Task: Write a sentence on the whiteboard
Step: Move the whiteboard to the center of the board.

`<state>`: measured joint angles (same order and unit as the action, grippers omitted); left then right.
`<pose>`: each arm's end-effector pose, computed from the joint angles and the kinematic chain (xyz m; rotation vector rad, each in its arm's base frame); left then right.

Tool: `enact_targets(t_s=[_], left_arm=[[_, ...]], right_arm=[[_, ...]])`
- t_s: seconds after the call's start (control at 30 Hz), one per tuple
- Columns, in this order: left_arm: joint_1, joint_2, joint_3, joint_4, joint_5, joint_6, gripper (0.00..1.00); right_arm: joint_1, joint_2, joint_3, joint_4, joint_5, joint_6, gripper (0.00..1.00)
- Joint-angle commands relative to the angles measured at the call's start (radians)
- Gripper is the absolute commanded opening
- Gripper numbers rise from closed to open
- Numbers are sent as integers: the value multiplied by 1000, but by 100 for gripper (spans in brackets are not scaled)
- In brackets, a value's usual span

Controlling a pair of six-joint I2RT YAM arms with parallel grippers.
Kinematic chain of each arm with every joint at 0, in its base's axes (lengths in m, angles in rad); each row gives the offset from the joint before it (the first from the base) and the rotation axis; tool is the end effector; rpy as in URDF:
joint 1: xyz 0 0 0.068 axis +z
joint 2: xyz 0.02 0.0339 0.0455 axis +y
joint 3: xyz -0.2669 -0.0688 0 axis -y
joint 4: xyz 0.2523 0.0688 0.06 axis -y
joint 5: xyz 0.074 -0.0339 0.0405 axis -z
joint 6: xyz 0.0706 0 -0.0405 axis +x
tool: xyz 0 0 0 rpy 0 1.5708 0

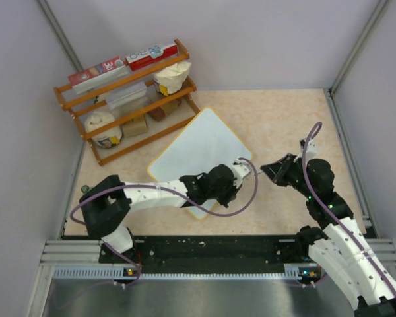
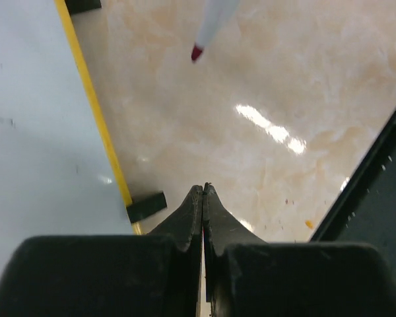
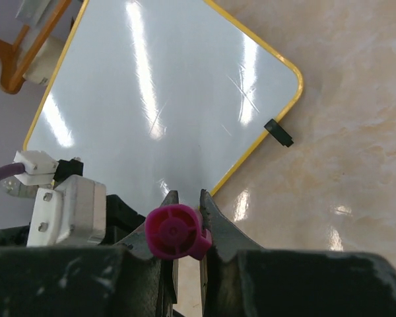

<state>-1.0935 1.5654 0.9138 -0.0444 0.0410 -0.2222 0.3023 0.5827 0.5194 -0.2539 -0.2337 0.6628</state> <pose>0.1658 -0.3268 0.1824 1.0233 2.1445 -0.7179 0.1749 0.0717 0.2598 0.1883 1.9674 0.8666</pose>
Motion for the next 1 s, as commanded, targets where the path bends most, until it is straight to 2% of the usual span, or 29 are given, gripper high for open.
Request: enact_targets(t_s=[0.0,0.27,0.47,0.97], left_arm=[[-45,145,152,-25,-186,41,0],[-68,255,175,-69,-335,-9,0],[-69,282,155,-101,-369,-25,0],[-68,151,-79,-123,-375,-155,0]], right_arm=[[-8,-9,62,-70,79,-61,0],[-11,-12,74,-123,135,-83,0],[-12,-1,73,-119,142,-86,0],[-14,2,44,-84,166,-75,0]])
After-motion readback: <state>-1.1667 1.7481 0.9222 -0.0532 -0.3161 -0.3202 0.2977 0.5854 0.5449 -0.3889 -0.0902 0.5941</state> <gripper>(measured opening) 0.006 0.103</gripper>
